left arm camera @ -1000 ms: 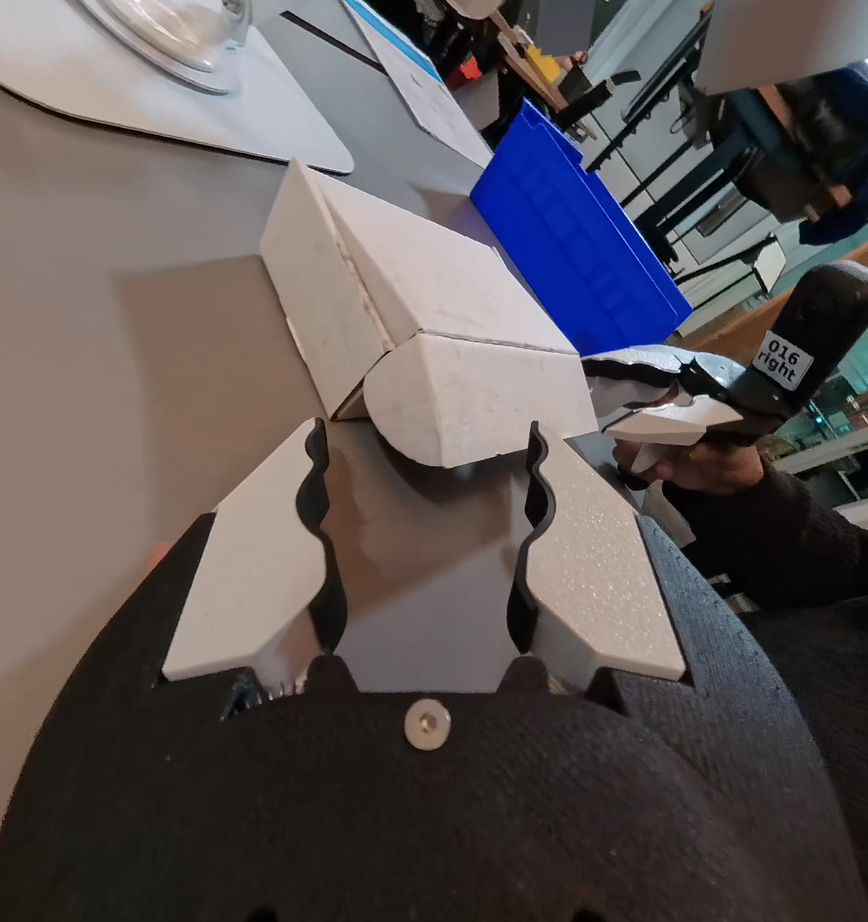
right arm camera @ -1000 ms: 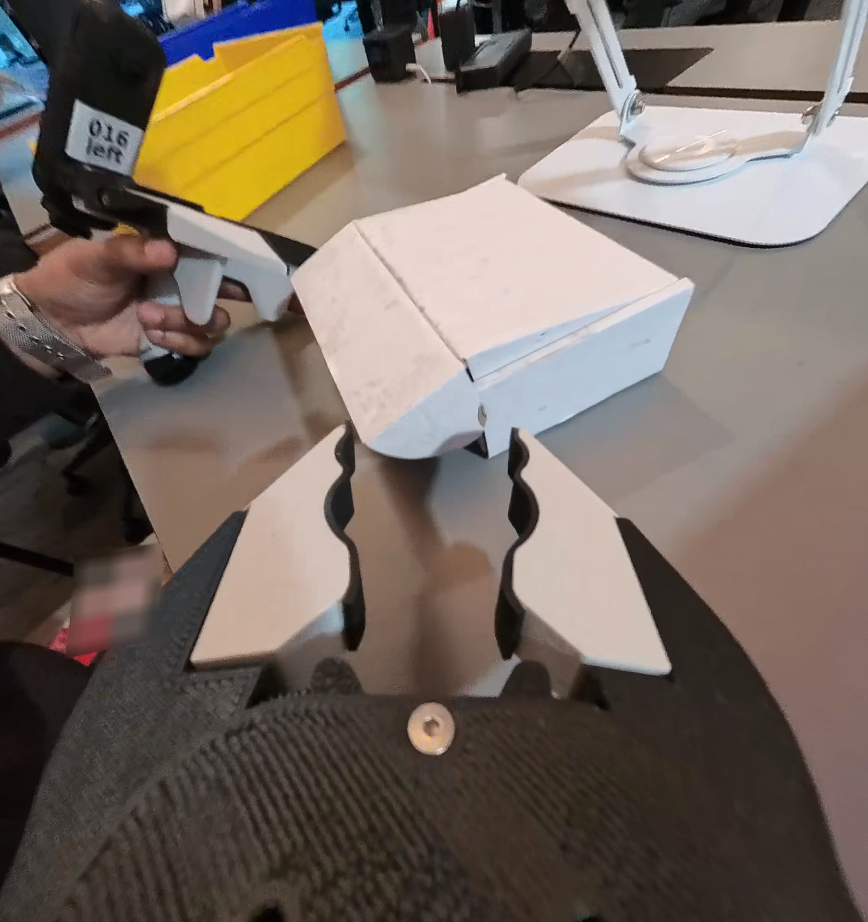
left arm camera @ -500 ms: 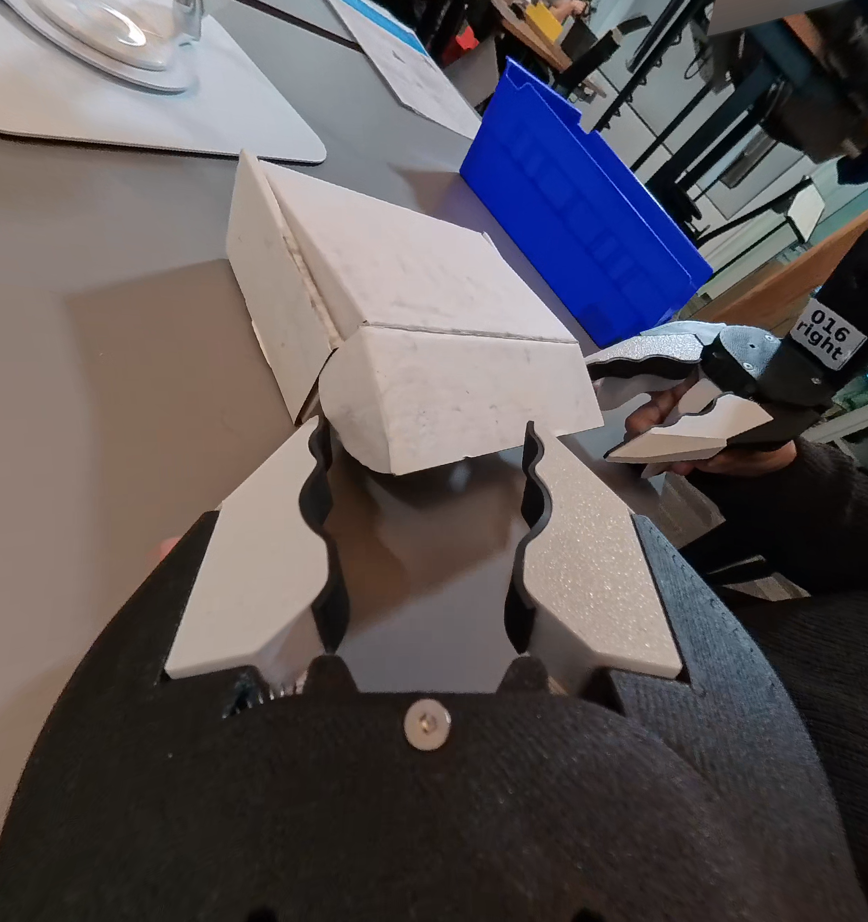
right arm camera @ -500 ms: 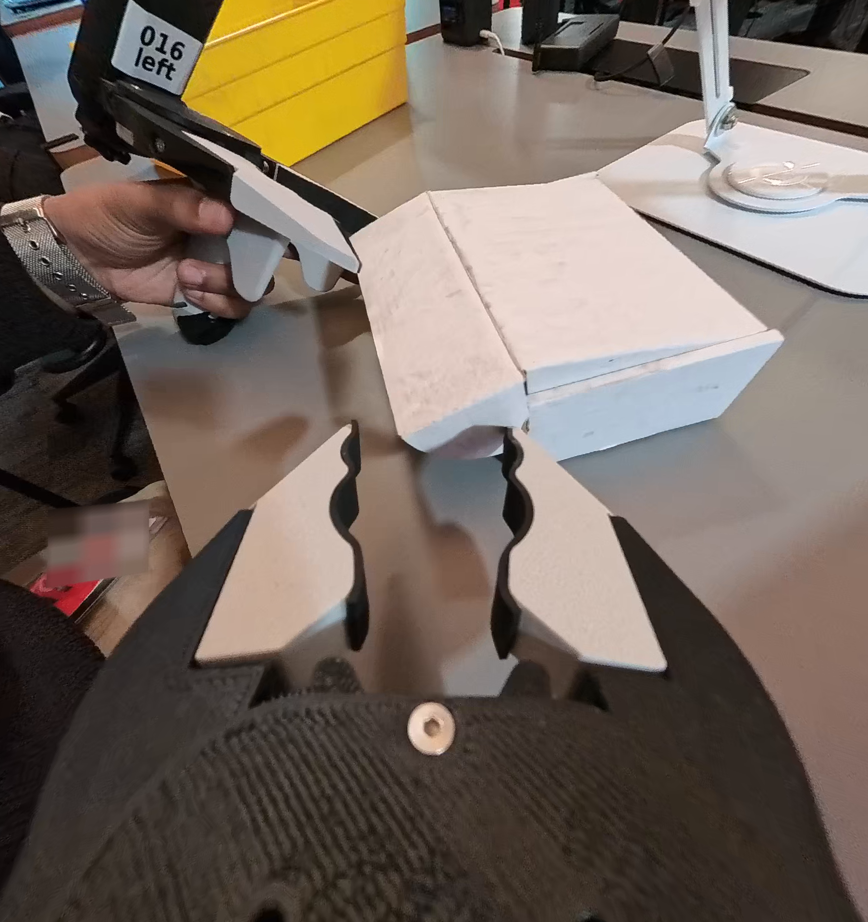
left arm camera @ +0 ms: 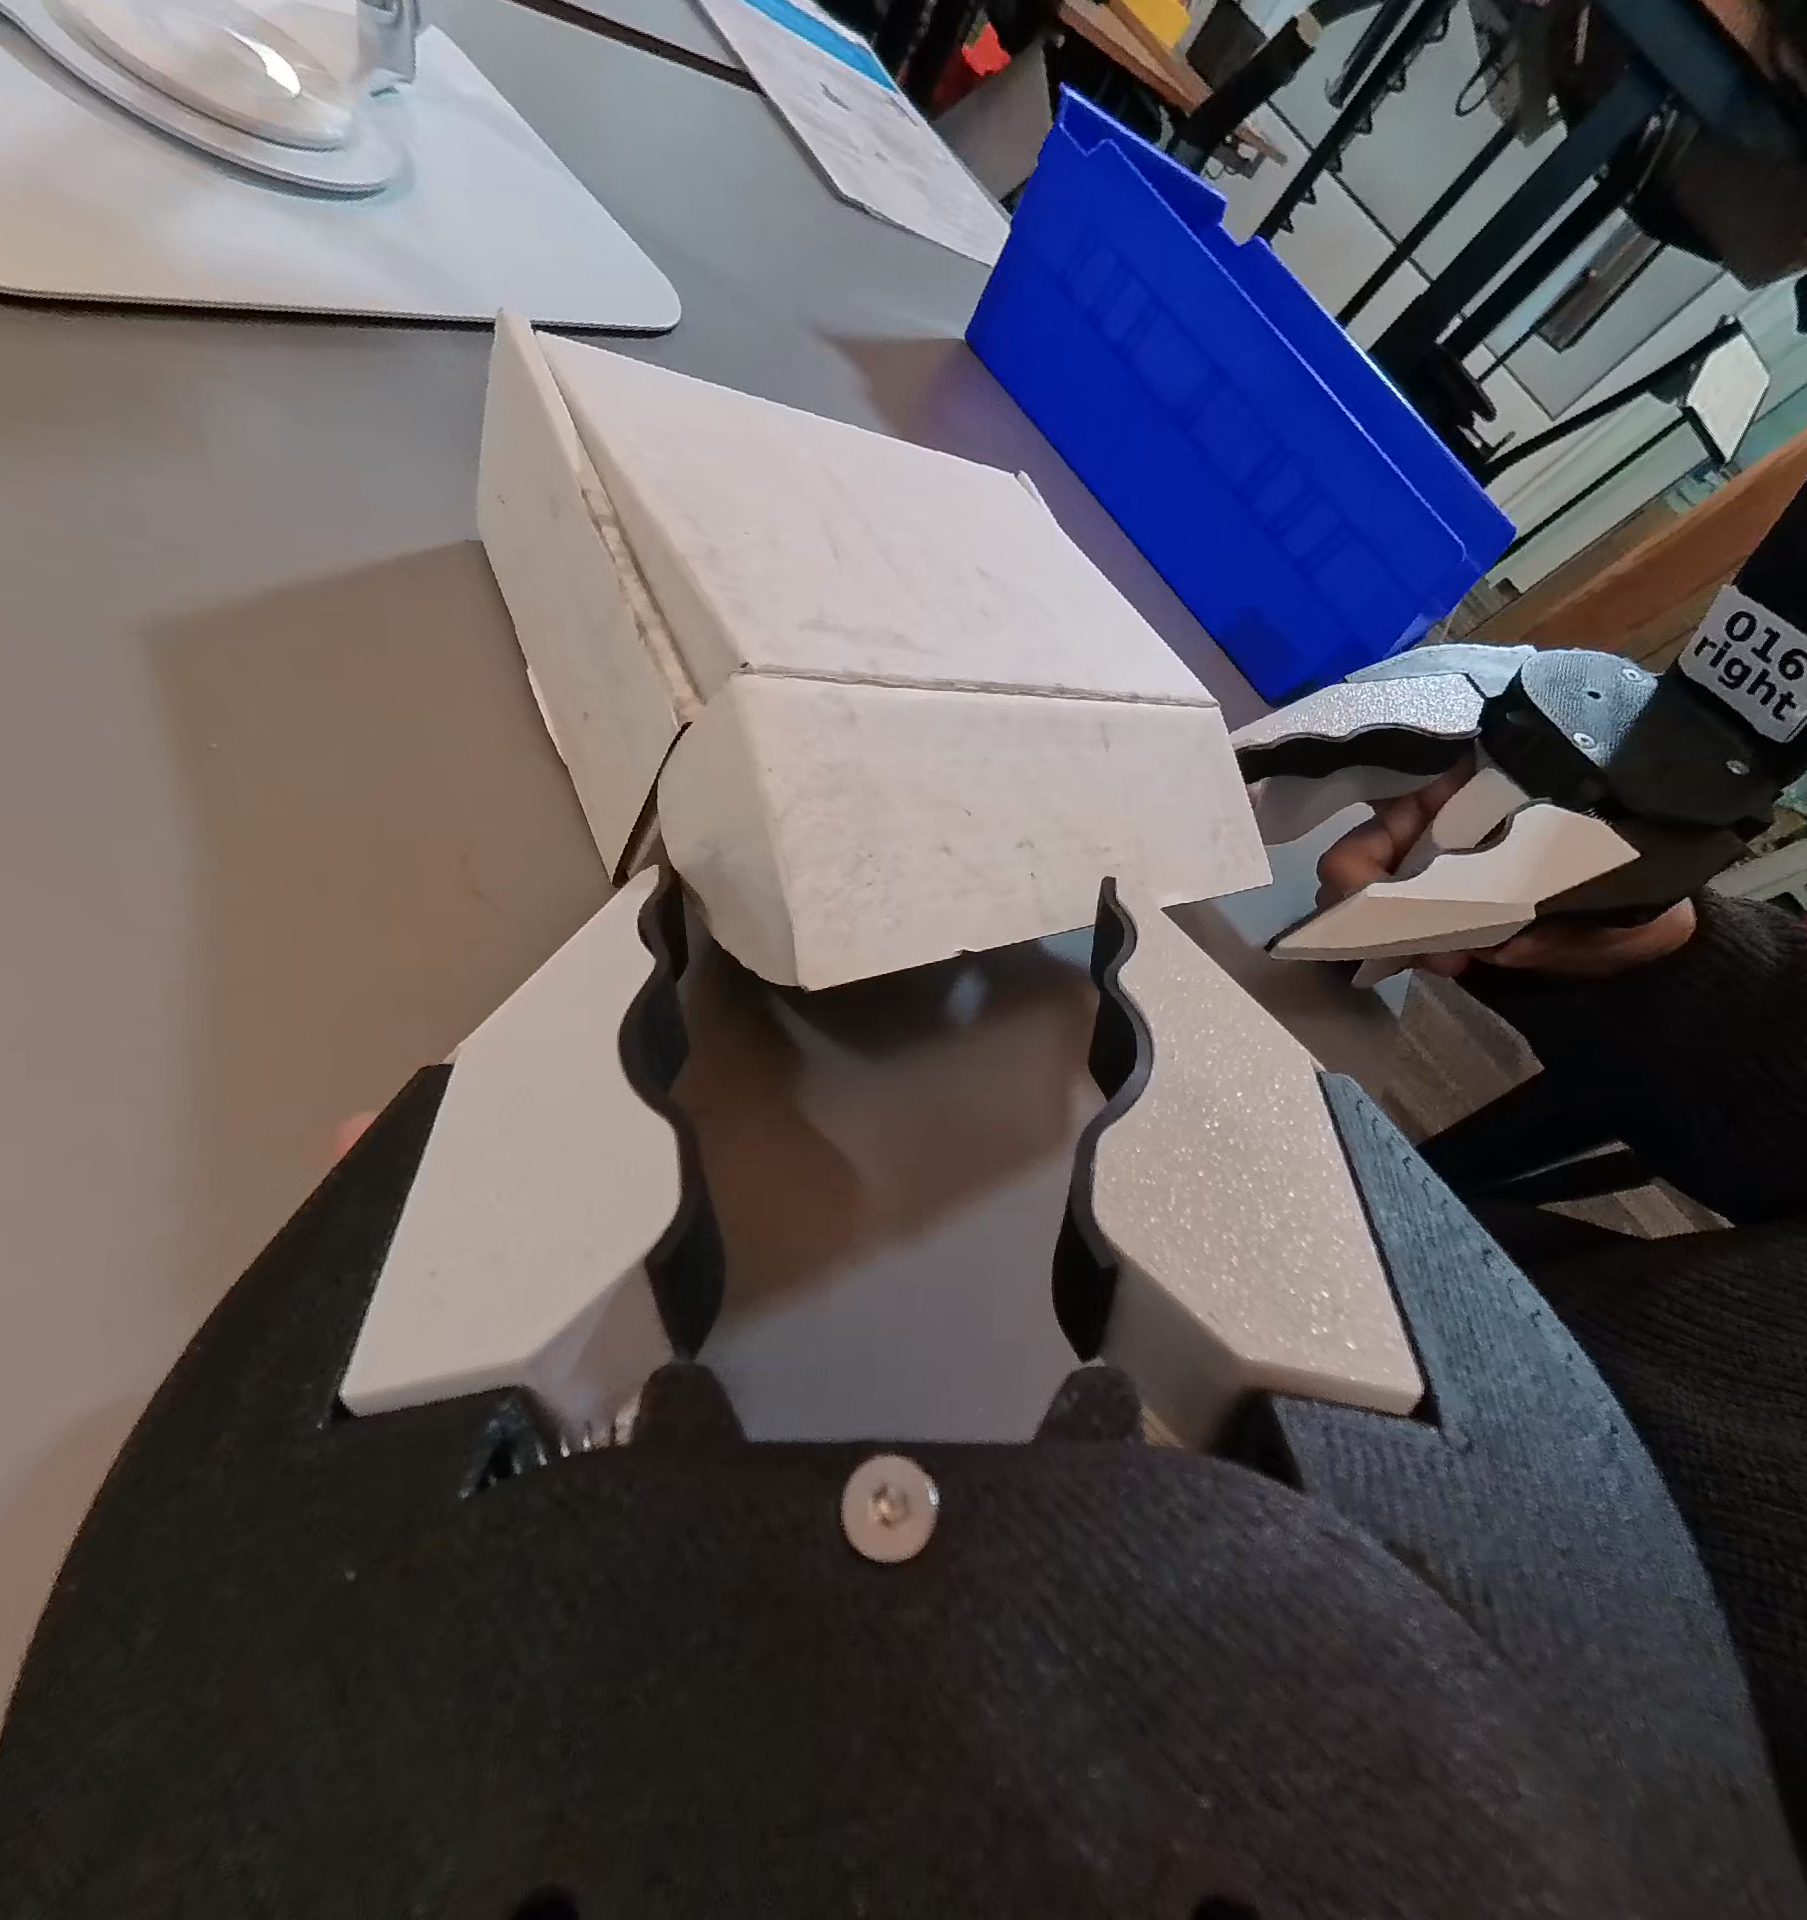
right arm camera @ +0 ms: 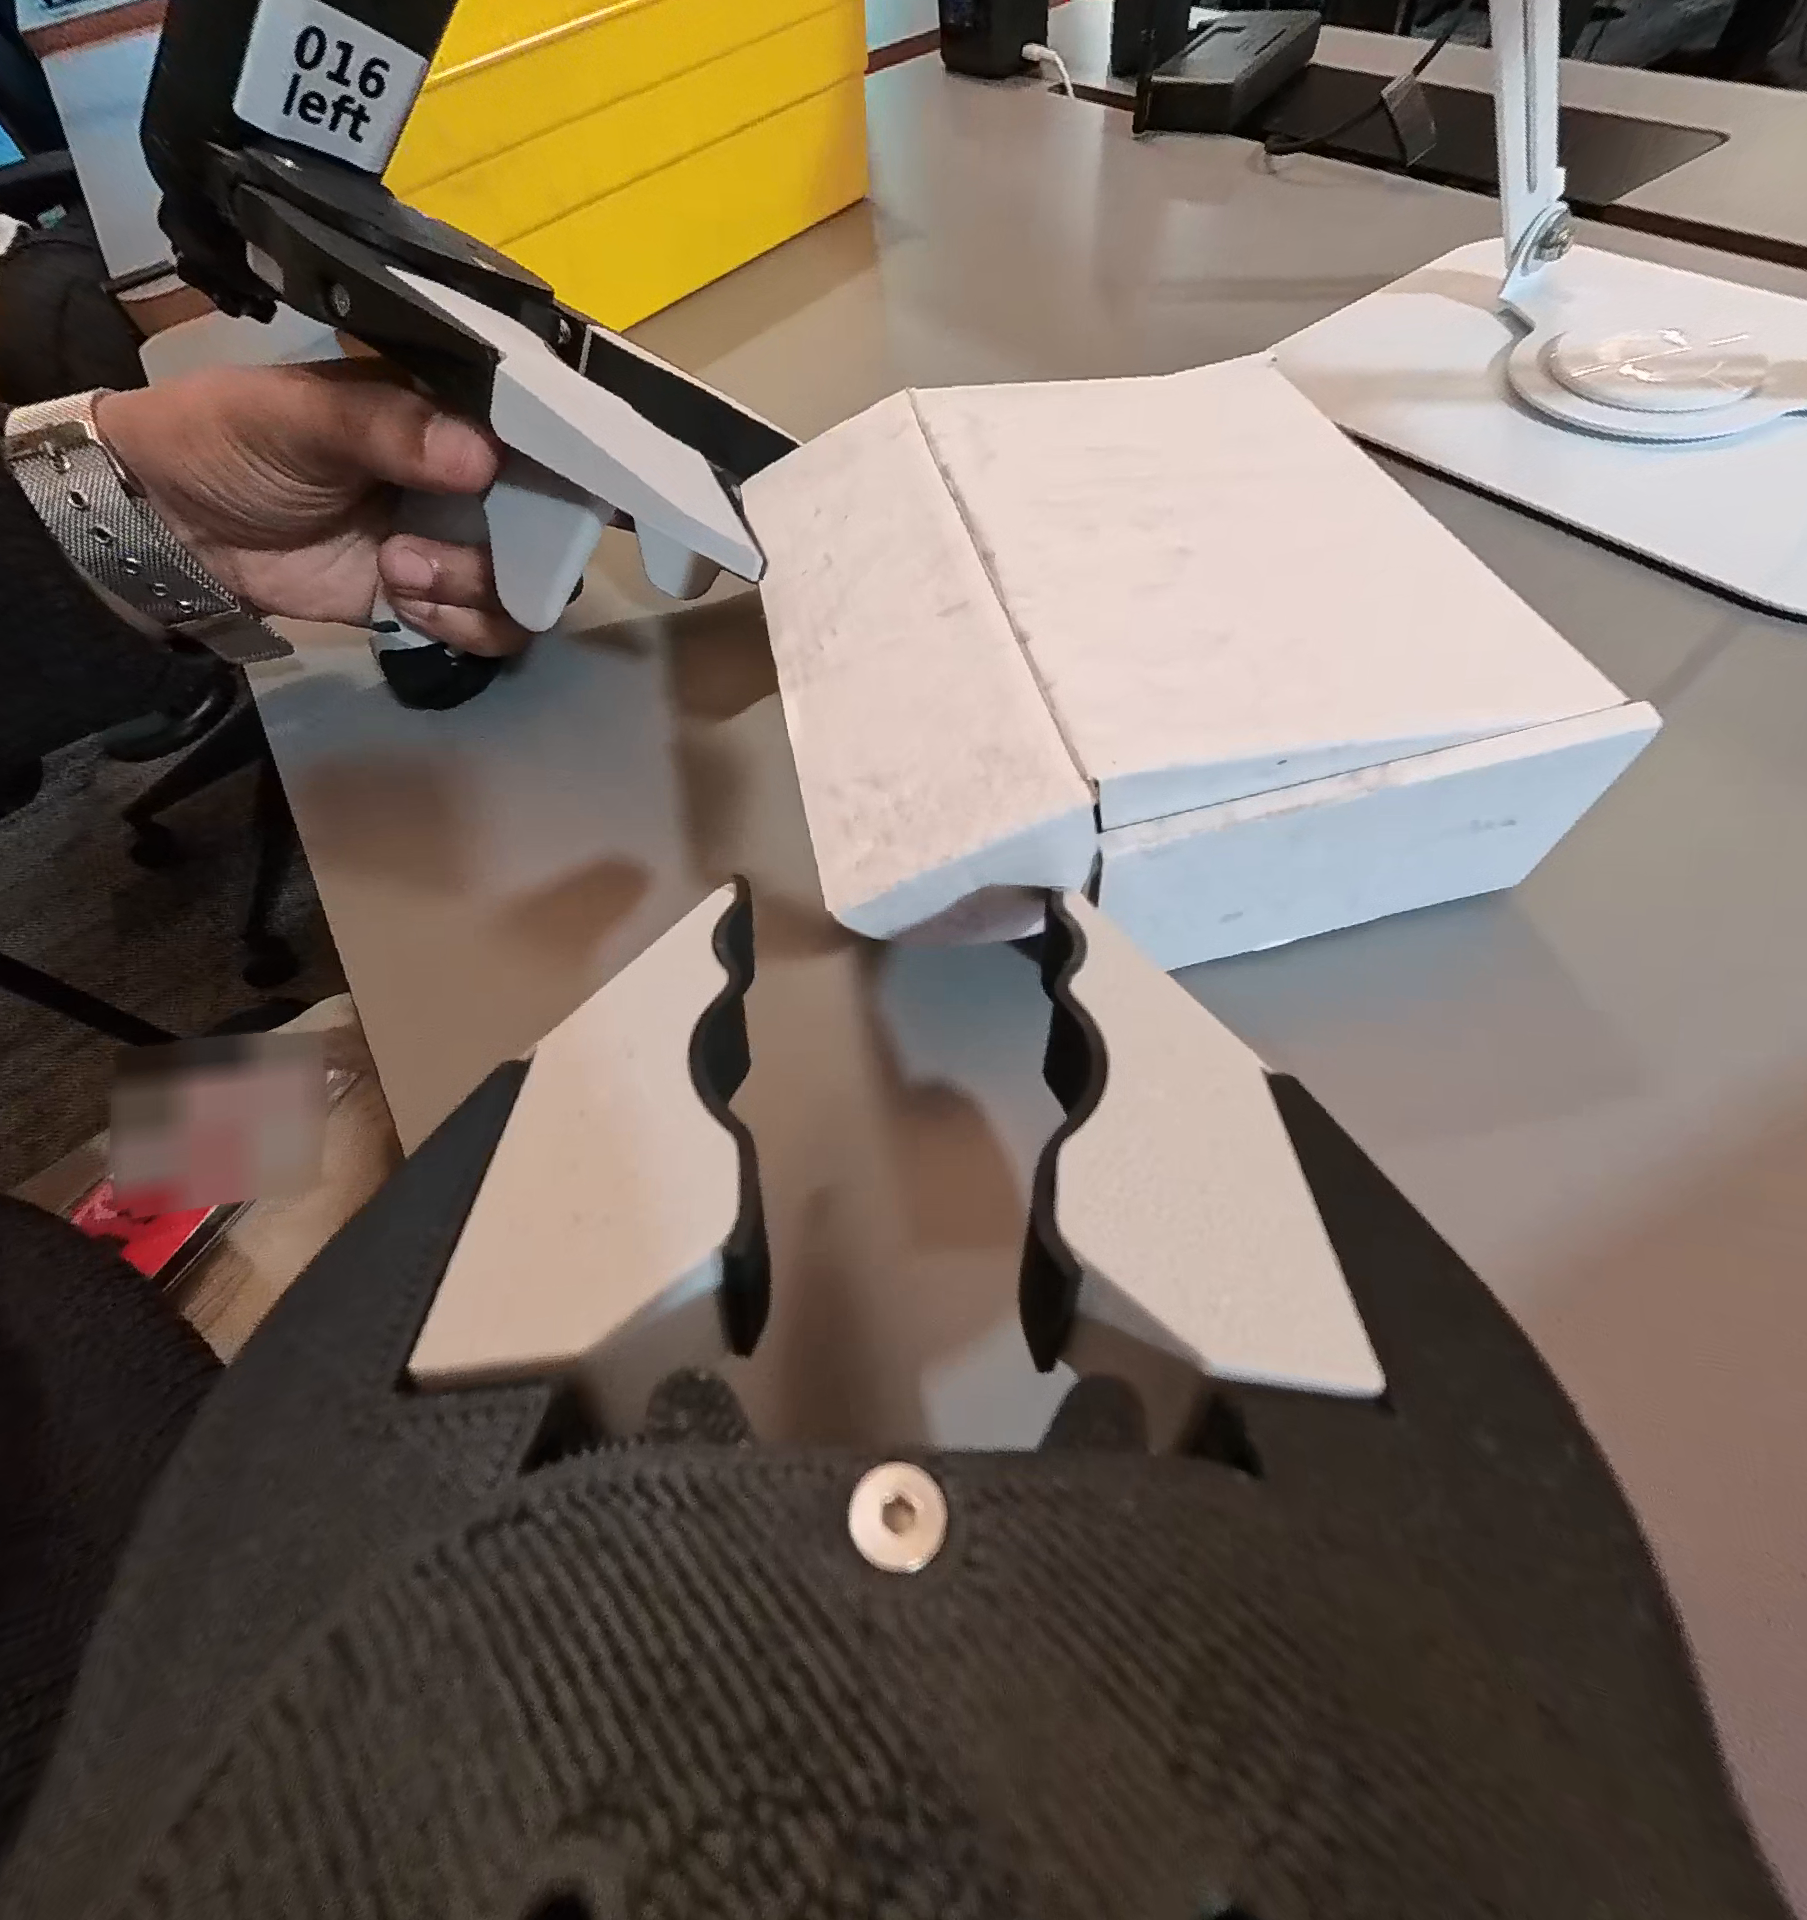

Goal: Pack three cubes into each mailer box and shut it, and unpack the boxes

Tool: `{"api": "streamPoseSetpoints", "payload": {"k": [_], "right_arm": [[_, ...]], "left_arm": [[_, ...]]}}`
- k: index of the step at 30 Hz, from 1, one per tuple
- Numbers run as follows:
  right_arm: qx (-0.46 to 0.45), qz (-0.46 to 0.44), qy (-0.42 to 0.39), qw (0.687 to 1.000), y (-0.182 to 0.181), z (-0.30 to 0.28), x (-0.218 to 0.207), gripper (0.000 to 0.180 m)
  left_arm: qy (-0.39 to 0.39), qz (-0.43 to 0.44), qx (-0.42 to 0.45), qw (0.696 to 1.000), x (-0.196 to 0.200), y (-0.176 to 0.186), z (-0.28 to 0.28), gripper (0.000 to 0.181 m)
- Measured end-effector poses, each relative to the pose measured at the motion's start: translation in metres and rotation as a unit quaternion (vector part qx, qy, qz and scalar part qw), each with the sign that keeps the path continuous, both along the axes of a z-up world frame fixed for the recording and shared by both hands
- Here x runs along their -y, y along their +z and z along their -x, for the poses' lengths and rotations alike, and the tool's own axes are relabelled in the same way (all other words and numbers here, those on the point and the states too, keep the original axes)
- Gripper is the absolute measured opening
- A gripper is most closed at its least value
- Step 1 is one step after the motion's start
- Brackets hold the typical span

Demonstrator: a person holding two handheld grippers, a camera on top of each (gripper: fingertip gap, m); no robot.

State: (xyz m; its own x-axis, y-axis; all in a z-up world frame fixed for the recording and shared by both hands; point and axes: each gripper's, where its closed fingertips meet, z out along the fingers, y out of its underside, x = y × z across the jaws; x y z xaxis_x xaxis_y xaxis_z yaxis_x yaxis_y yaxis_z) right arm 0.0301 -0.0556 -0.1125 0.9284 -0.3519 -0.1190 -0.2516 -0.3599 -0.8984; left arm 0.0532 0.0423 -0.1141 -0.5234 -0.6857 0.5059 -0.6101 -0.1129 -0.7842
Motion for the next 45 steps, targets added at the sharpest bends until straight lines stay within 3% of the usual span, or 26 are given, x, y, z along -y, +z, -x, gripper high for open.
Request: {"api": "streamPoseSetpoints", "payload": {"k": [13, 19, 24, 30, 34, 38, 45], "right_arm": [[0.006, 0.015, -0.027, 1.0, -0.003, -0.009, 0.01, 0.051], [0.074, -0.058, -0.082, 0.992, 0.033, -0.032, 0.025, 0.071], [0.019, -0.03, -0.076, 0.996, 0.011, -0.04, 0.014, 0.093], [-0.08, -0.057, -0.053, 0.994, 0.005, -0.043, 0.01, 0.101], [-0.138, -0.054, -0.023, 0.989, -0.002, -0.036, 0.005, 0.102], [-0.139, -0.045, -0.038, 0.989, -0.006, -0.04, 0.006, 0.088], [-0.138, -0.034, -0.032, 0.989, -0.008, -0.038, 0.008, 0.083]], "left_arm": [[0.003, -0.006, -0.005, 1.0, -0.001, -0.002, -0.001, 0.076], [0.014, -0.006, 0.016, 1.0, -0.008, 0.003, -0.008, 0.079], [-0.04, 0.045, 0.068, 0.996, 0.002, 0.027, -0.019, 0.104], [-0.105, 0.024, 0.032, 0.994, 0.015, 0.011, -0.023, 0.115], [-0.114, 0.042, 0.025, 0.992, 0.017, 0.012, -0.019, 0.11], [-0.104, 0.02, 0.027, 0.994, 0.017, 0.009, -0.021, 0.108], [-0.065, -0.013, 0.015, 0.998, 0.009, 0.001, -0.029, 0.077]]}}
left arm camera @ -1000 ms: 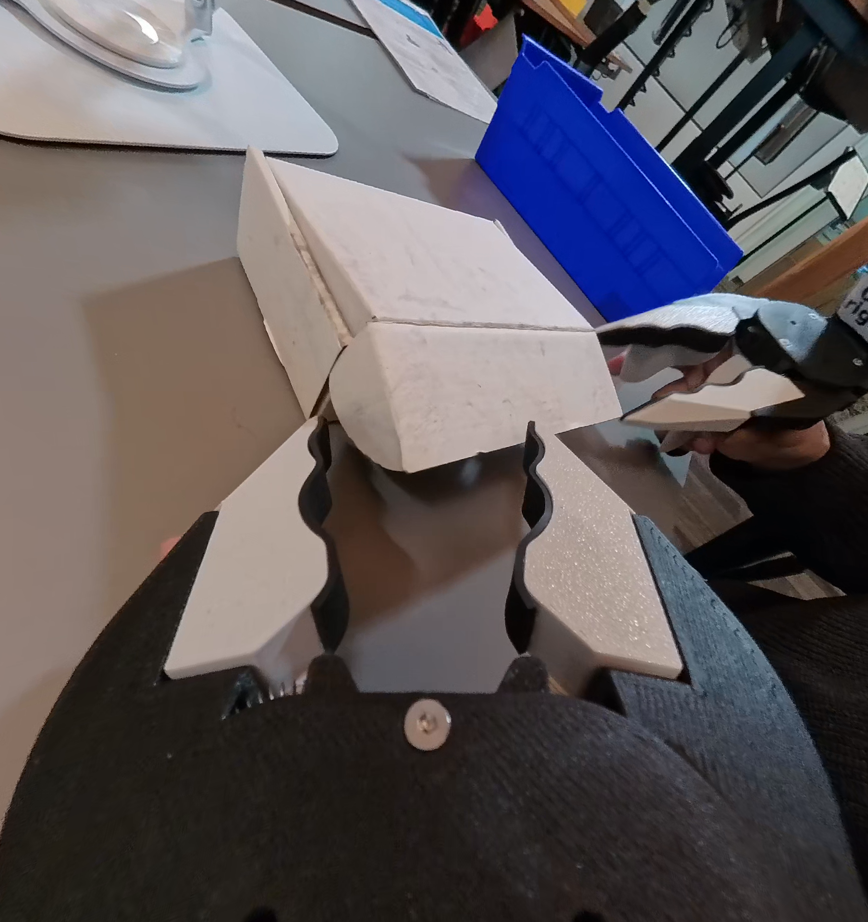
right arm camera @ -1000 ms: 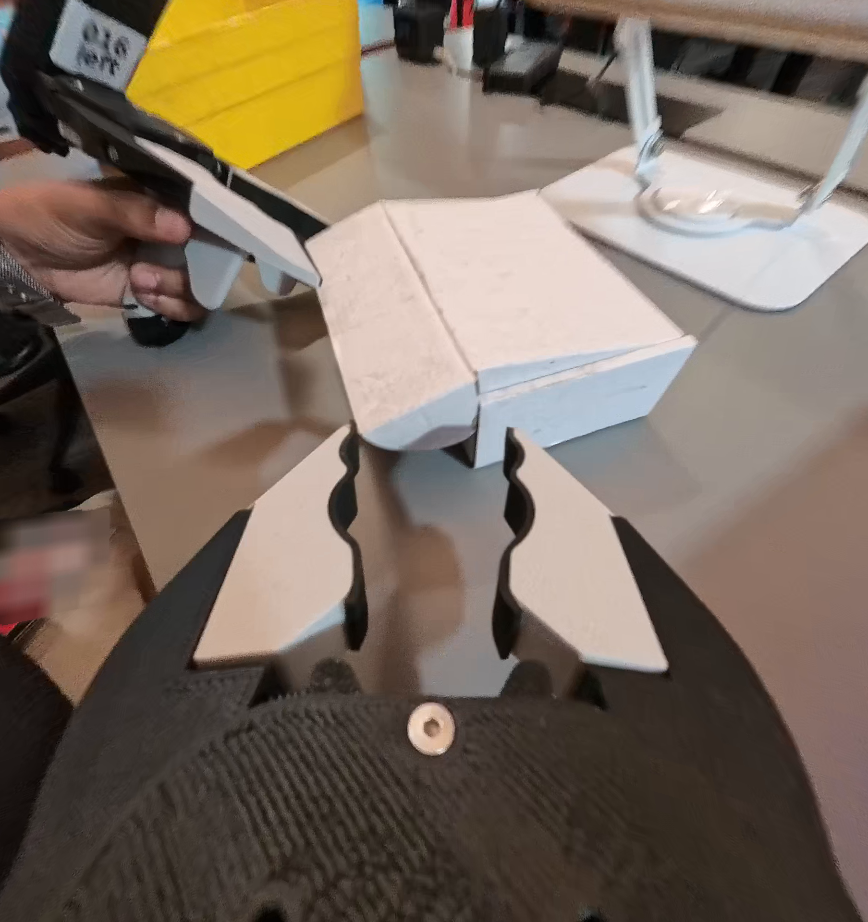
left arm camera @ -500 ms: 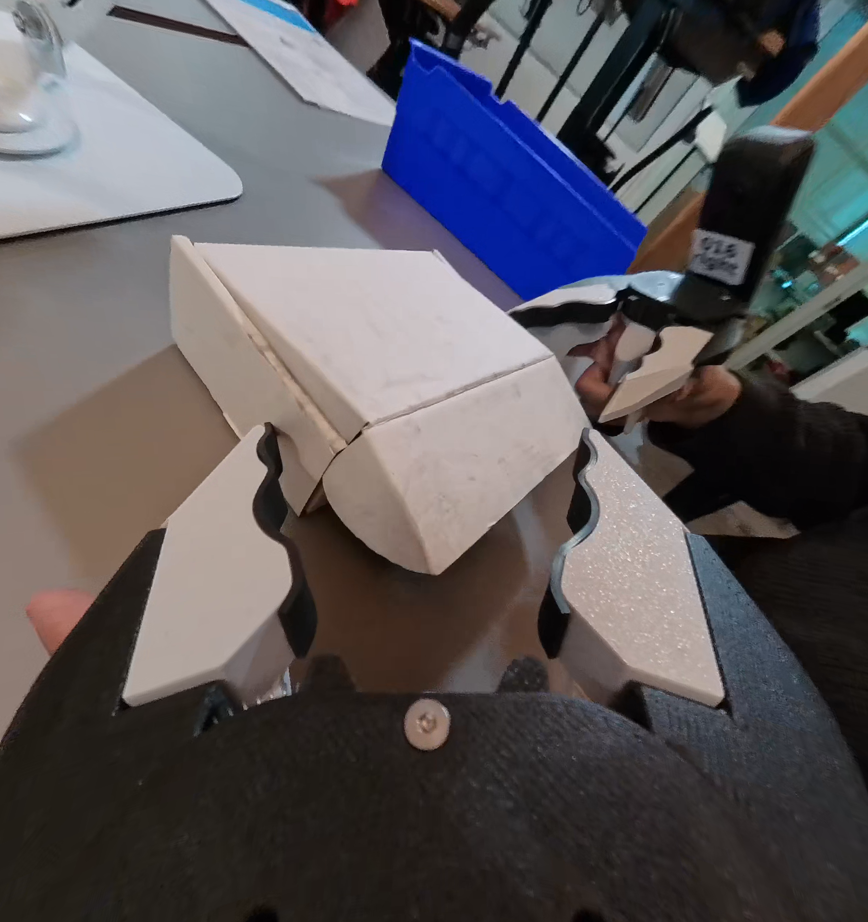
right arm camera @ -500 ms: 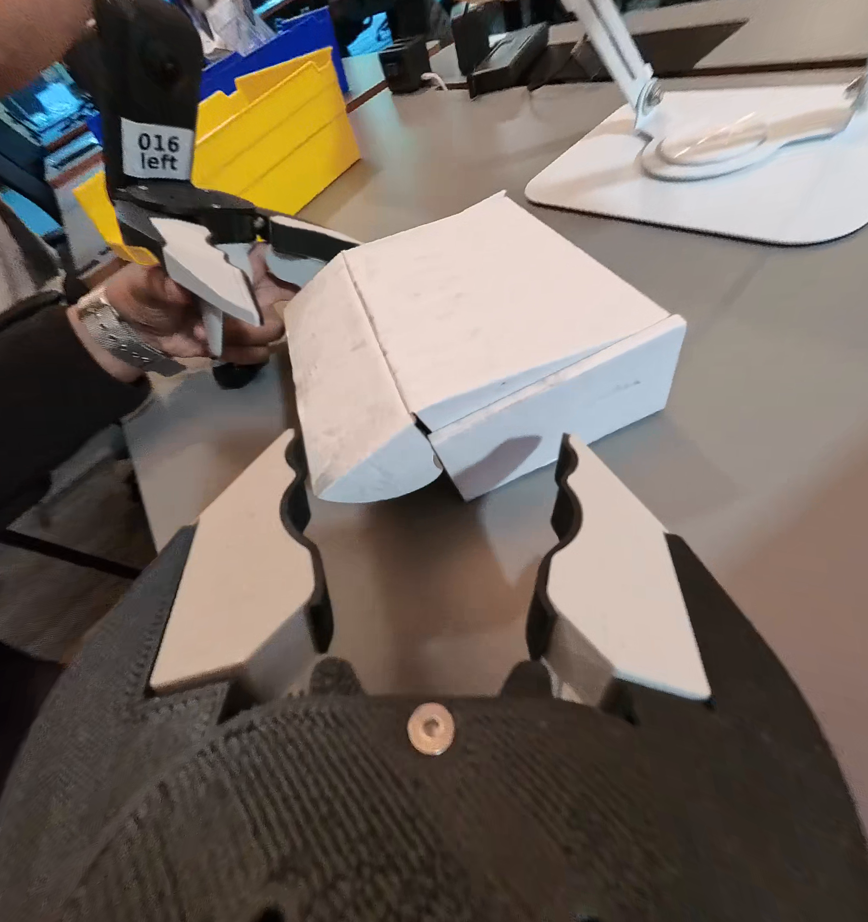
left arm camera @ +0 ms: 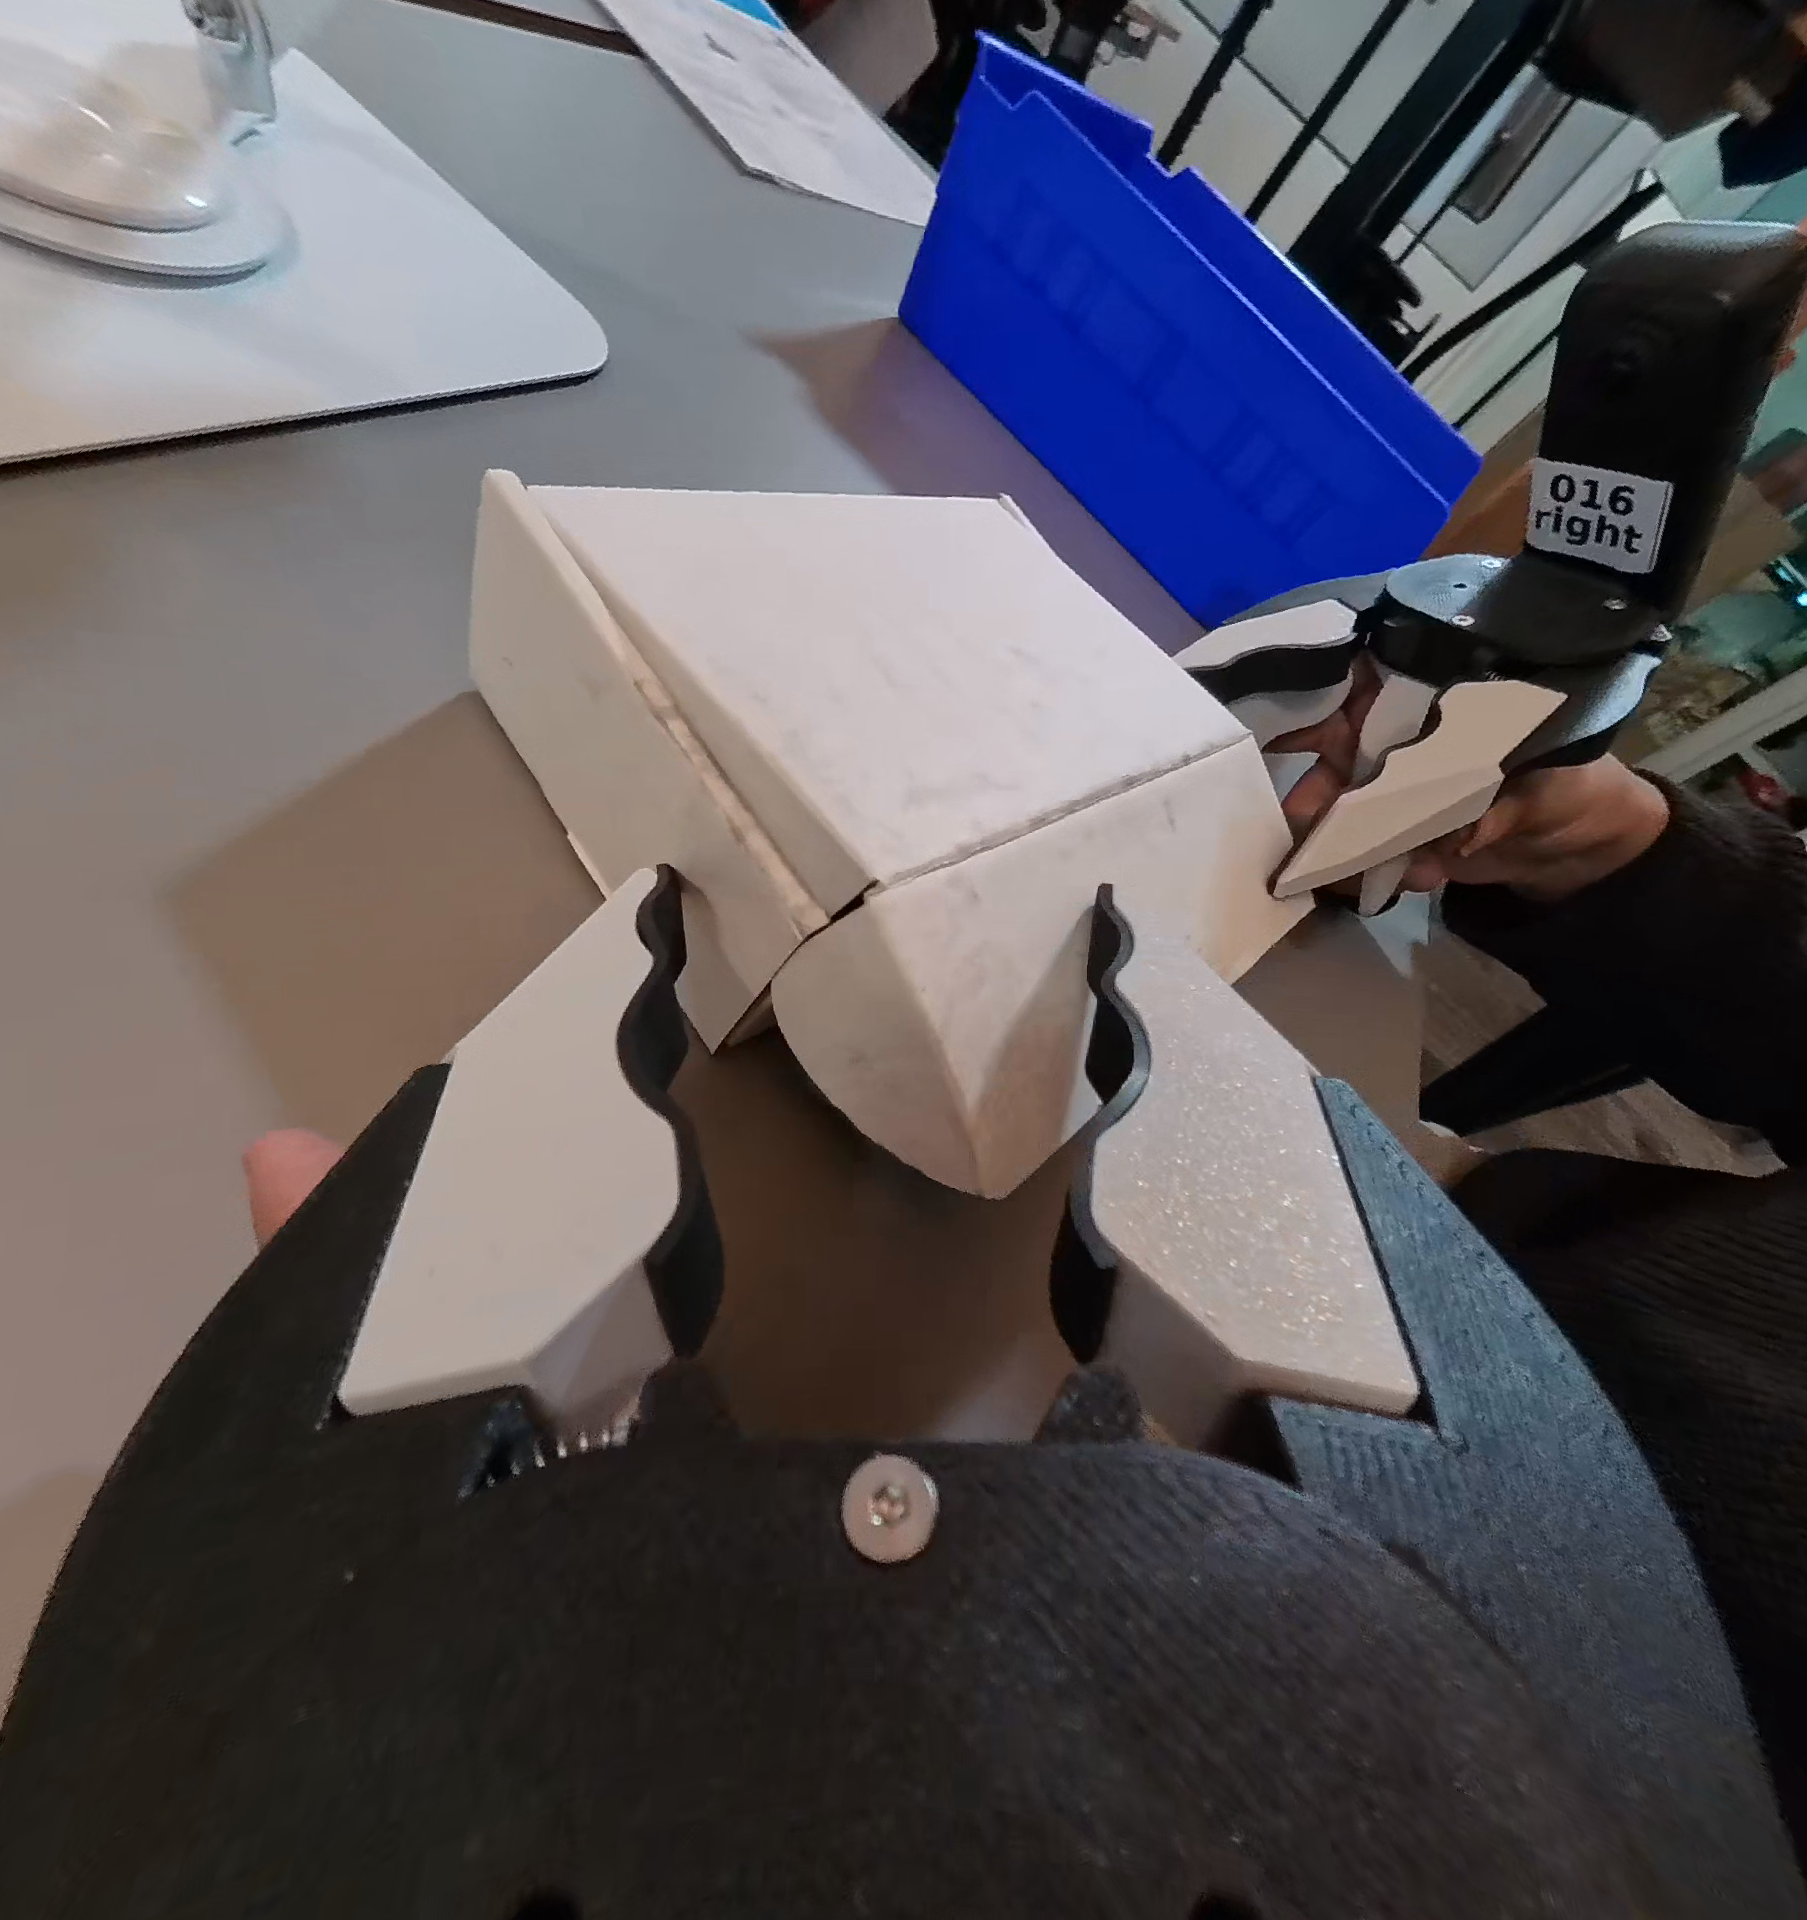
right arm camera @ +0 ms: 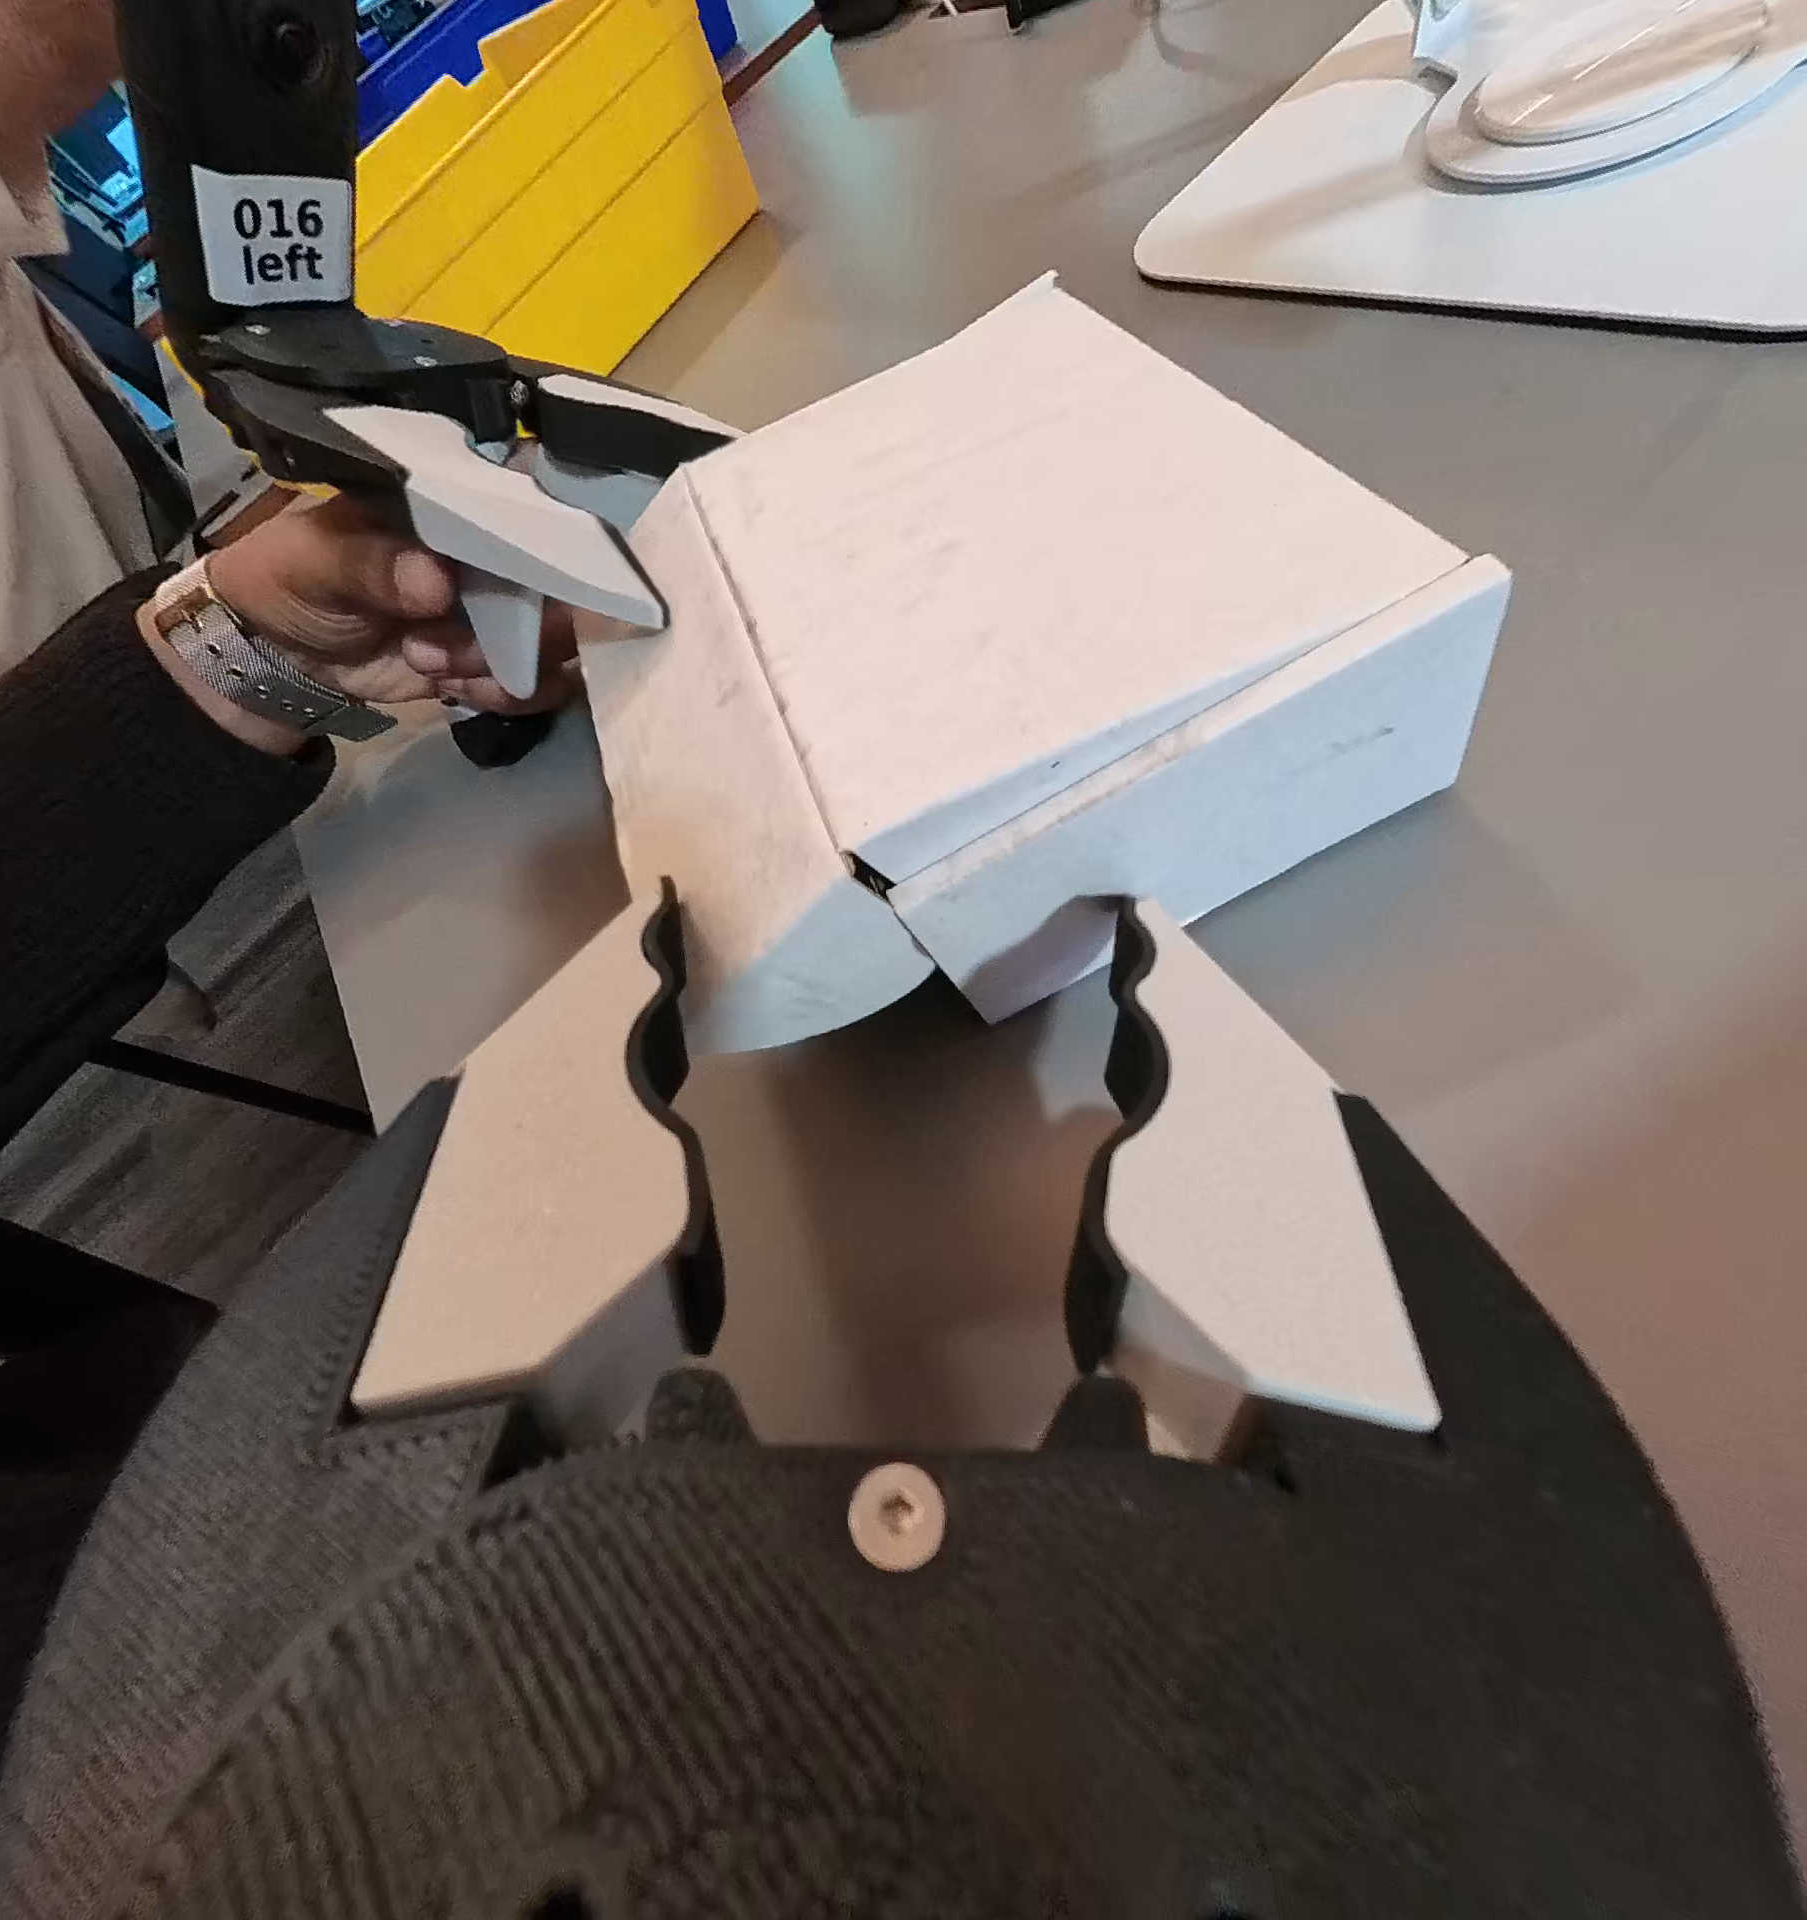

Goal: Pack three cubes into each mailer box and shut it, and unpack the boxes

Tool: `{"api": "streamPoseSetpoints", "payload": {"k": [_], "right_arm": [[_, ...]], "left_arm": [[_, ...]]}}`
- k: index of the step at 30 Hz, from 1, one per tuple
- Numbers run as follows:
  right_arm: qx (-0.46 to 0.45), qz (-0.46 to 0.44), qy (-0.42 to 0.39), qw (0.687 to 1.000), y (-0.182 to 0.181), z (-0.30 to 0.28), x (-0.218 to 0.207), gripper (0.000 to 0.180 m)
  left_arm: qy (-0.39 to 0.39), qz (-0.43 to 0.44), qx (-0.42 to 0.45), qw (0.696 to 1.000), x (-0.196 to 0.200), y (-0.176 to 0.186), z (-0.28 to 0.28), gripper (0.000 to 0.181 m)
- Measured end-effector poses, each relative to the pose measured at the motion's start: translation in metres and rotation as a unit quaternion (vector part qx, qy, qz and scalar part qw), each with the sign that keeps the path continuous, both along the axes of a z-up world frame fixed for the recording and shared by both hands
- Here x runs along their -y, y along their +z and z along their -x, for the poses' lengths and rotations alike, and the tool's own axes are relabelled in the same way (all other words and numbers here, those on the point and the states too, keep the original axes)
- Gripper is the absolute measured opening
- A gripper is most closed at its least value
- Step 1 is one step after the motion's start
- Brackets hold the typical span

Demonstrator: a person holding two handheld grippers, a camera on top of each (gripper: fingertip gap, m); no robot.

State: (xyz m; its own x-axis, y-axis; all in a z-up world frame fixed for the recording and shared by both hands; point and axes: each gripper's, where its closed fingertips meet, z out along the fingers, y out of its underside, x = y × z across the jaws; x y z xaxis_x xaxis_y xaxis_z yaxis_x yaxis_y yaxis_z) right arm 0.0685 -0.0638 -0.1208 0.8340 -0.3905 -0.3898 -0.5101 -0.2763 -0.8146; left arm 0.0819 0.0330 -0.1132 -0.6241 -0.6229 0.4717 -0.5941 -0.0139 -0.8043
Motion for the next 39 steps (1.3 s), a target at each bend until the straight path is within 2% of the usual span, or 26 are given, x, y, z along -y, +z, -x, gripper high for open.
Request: {"api": "streamPoseSetpoints", "payload": {"k": [7, 19, 23, 29, 33, 39], "right_arm": [[0.022, 0.036, 0.008, 0.999, -0.007, 0.002, 0.001, 0.074], [0.025, 0.039, 0.016, 0.999, -0.008, 0.002, 0.002, 0.07], [0.022, 0.024, 0.012, 0.999, -0.003, 0.0, 0.005, 0.059], [0.002, 0.037, 0.021, 0.999, -0.011, -0.001, 0.01, 0.085], [0.015, 0.038, 0.046, 0.998, -0.009, 0.001, 0.006, 0.091], [0.028, 0.043, 0.076, 0.996, -0.01, 0.0, 0.002, 0.091]], "left_arm": [[-0.003, -0.043, 0.017, 0.999, -0.001, -0.004, 0.004, 0.075], [-0.003, -0.058, 0.026, 0.998, -0.001, -0.004, 0.004, 0.076], [-0.015, -0.06, 0.017, 0.998, 0.0, -0.007, 0.007, 0.082], [-0.03, -0.05, -0.006, 0.998, 0.0, -0.011, 0.012, 0.083], [-0.037, -0.05, -0.009, 0.998, 0.001, -0.011, 0.013, 0.088], [-0.043, -0.063, -0.003, 0.997, 0.005, -0.013, 0.016, 0.092]]}}
